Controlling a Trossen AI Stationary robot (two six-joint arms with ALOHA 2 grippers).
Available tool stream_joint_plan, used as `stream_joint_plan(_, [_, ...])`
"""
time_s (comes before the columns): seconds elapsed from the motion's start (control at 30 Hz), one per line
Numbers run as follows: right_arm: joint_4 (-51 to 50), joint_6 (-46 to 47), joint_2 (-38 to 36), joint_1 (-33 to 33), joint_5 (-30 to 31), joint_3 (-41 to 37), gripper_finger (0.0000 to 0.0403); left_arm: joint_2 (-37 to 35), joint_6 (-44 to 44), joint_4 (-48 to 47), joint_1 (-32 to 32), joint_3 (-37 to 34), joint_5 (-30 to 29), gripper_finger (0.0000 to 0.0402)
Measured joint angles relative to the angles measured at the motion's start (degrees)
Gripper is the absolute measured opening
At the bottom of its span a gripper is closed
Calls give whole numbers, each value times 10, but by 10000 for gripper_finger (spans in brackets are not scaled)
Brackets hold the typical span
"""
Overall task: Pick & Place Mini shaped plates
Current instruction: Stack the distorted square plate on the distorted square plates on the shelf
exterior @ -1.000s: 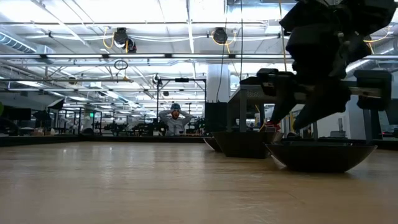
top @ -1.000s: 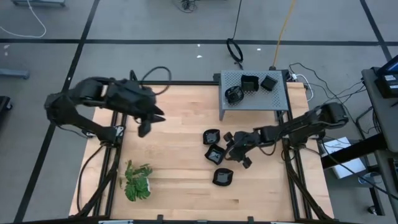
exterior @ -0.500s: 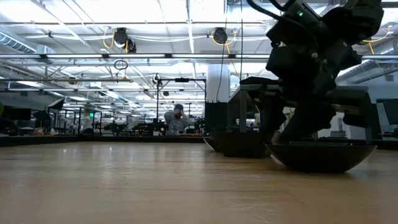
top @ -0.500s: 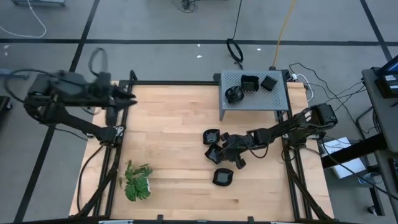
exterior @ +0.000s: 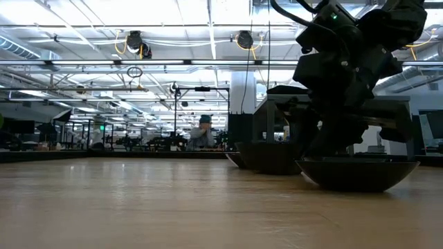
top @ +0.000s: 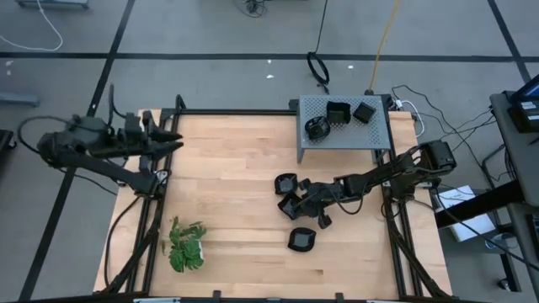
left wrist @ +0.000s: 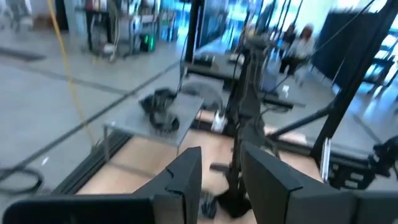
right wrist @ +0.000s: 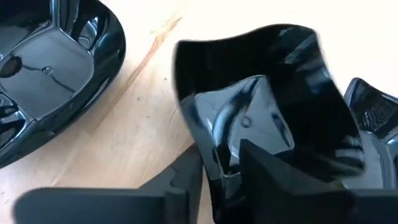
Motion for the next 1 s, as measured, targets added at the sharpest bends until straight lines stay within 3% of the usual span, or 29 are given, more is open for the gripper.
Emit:
stream_joint_plan(0.13, [-2, 0, 0, 0, 0, 0, 50, -72, 22, 130, -1, -116, 1, 115])
stream_joint_plan(0.27, [-2, -1, 0, 0, 0, 0, 8, -127, 22, 201, -1, -196, 10, 115])
stream_joint_plan(0.47, [-19, -26, -36, -1, 0, 0, 2, -161, 8, 240, -1, -275, -1, 115])
stream_joint_plan(0.67, [-45, -24, -127, -9, 15, -1, 1, -158, -87, 253, -1, -355, -16, 115])
stream_joint_plan(0.77, [-51, 1, -186, -15, 36, -1, 1, -159, -96, 330, -1, -411, -27, 115])
stream_joint_plan(1.0, [-58, 54, -322, -47, 103, 0, 1, -172, 9, 615, -1, -543, -28, 115])
